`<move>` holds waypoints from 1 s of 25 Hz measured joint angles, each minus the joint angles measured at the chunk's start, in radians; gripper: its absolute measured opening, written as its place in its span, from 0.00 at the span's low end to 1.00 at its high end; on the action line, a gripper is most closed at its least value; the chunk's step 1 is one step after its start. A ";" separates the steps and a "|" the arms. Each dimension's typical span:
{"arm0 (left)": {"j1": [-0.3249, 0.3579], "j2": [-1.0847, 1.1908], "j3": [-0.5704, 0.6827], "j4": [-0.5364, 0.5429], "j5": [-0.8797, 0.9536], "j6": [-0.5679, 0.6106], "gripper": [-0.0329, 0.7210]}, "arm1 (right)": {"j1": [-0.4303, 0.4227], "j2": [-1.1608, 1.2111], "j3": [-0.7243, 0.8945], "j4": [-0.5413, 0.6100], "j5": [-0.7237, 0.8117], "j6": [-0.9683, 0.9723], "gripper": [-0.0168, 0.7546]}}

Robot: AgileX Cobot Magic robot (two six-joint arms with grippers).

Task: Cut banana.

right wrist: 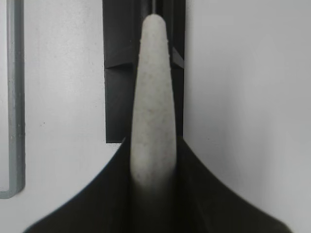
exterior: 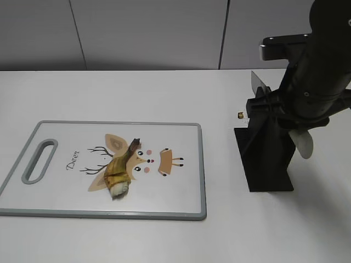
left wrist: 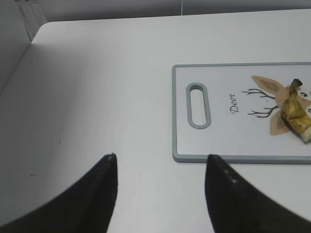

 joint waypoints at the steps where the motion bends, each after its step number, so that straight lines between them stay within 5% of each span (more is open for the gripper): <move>1: 0.000 0.000 0.000 0.000 0.000 0.000 0.78 | 0.000 0.000 0.000 0.000 0.001 0.000 0.23; 12: 0.000 0.000 0.000 0.000 0.000 -0.001 0.78 | 0.000 -0.008 -0.002 0.022 0.048 -0.002 0.27; 22: 0.000 0.000 0.000 0.000 0.000 -0.001 0.77 | 0.000 -0.049 0.001 0.041 0.094 -0.045 0.78; 25: 0.000 0.000 0.000 0.000 0.000 -0.001 0.77 | 0.000 -0.066 0.001 0.044 0.094 -0.058 0.85</move>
